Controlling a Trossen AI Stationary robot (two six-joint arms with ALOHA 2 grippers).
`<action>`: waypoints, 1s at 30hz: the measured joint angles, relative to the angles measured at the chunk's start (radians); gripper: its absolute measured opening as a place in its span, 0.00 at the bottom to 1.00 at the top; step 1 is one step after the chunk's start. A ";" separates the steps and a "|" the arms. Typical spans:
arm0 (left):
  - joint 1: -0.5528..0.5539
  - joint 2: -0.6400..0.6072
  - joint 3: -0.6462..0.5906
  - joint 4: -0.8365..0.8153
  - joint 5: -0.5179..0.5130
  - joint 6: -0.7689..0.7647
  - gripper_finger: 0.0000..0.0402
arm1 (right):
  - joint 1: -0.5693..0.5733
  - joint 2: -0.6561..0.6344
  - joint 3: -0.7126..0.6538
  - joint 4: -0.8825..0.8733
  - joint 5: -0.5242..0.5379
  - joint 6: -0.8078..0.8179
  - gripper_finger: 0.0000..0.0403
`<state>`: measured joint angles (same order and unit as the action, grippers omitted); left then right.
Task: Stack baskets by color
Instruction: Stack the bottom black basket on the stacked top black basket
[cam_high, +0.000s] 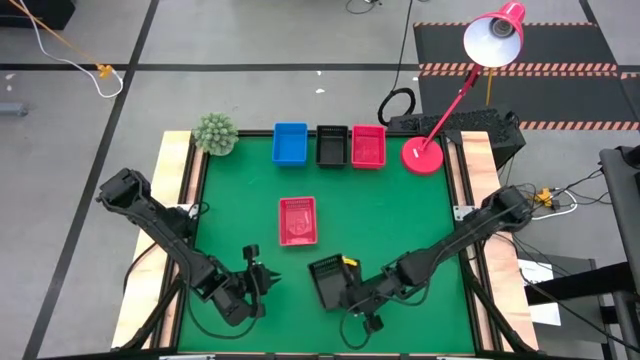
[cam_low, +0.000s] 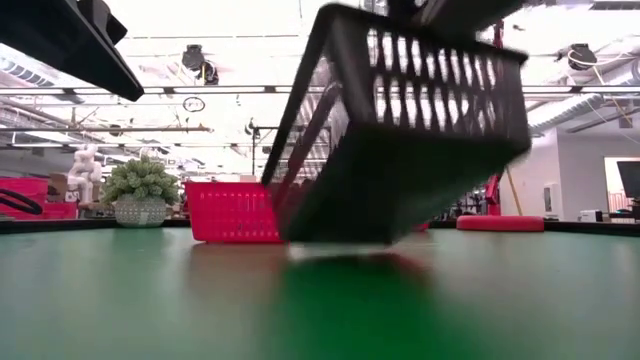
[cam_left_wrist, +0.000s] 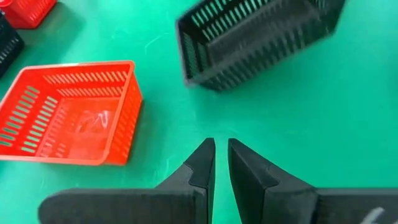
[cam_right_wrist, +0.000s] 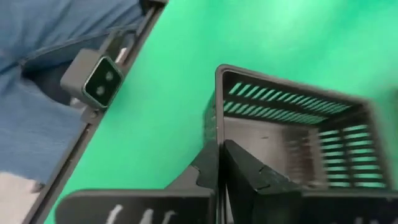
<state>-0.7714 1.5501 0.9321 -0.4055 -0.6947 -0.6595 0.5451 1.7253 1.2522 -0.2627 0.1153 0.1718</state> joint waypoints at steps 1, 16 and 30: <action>-0.002 0.000 0.000 0.000 0.000 -0.005 0.12 | 0.004 -0.022 0.000 -0.021 0.025 -0.003 0.02; -0.004 0.000 0.000 0.041 -0.004 -0.004 0.12 | -0.045 -0.274 0.000 -0.138 0.283 -0.155 0.00; -0.030 0.000 0.000 0.068 -0.020 -0.016 0.12 | -0.102 -0.226 0.000 -0.172 0.395 -0.215 0.00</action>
<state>-0.8011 1.5501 0.9321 -0.3377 -0.7150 -0.6759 0.4427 1.4990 1.2522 -0.4348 0.5100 -0.0436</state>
